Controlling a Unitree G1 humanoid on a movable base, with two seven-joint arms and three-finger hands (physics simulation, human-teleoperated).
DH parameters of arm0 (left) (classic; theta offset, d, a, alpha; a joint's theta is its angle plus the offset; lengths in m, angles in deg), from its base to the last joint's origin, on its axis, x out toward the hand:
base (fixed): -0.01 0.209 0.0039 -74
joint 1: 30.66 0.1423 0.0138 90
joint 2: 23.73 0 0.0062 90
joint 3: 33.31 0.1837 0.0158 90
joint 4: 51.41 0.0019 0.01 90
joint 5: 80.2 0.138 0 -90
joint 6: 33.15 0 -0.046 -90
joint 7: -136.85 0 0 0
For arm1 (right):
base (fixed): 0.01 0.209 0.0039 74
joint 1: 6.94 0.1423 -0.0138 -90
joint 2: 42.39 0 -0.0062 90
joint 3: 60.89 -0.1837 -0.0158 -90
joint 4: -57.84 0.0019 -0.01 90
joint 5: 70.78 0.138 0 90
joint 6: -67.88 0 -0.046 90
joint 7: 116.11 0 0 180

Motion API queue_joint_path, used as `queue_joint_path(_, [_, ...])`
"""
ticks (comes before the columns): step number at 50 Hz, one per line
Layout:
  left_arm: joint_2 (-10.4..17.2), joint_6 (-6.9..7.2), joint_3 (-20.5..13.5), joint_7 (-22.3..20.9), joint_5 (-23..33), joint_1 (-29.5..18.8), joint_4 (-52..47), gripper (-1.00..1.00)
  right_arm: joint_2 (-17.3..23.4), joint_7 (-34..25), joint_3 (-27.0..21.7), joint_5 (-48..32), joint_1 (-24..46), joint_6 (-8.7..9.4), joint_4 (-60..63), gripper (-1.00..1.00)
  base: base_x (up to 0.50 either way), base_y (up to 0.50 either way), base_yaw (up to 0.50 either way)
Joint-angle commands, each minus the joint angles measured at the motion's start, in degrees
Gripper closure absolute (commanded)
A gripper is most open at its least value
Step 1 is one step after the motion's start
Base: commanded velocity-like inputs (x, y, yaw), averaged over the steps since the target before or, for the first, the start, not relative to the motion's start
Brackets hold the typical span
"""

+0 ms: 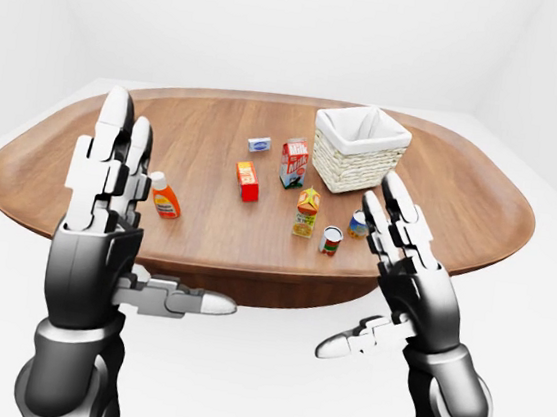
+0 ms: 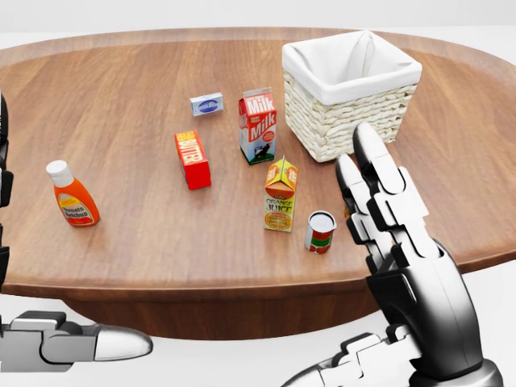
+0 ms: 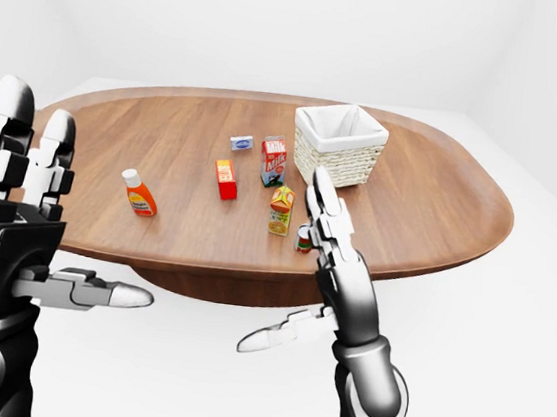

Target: Pick up the orange juice, and put it in the basket.

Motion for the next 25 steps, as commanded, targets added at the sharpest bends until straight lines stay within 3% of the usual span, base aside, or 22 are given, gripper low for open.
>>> queue_joint_path(1, [0.1, 0.00, -1.5, -0.5, -0.7, 0.1, -2.5, -1.00, 0.0, 0.7, -1.7, 2.0, 0.6, 0.00, 3.5, -1.00, 0.00, -0.16, 0.00])
queue_joint_path(7, [-0.3, 0.00, 0.3, -0.2, 0.6, 0.8, -2.4, -1.00, 0.0, 1.0, -3.3, 2.3, 1.1, 0.00, 4.4, -1.00, 0.00, -0.50, 0.00])
queue_joint_path(15, [-0.3, 0.00, 0.1, -0.3, 0.6, 0.7, -2.4, -1.00, -0.2, 0.8, -3.7, 3.7, 1.2, 0.00, 6.0, -1.00, 0.00, -0.50, 0.00])
queue_joint_path(19, [-0.3, 0.00, 0.5, -0.4, 0.9, 0.7, -1.8, -1.00, -0.4, 1.1, -5.1, 5.2, 1.9, 0.00, 6.0, -1.00, 0.00, -0.17, 0.00])
queue_joint_path(25, [-0.3, 0.00, 1.2, -0.4, 1.5, 0.7, -1.9, -1.00, 0.0, 1.1, -2.5, 1.7, 0.5, 0.00, 7.4, -1.00, 0.00, 0.00, 0.00])
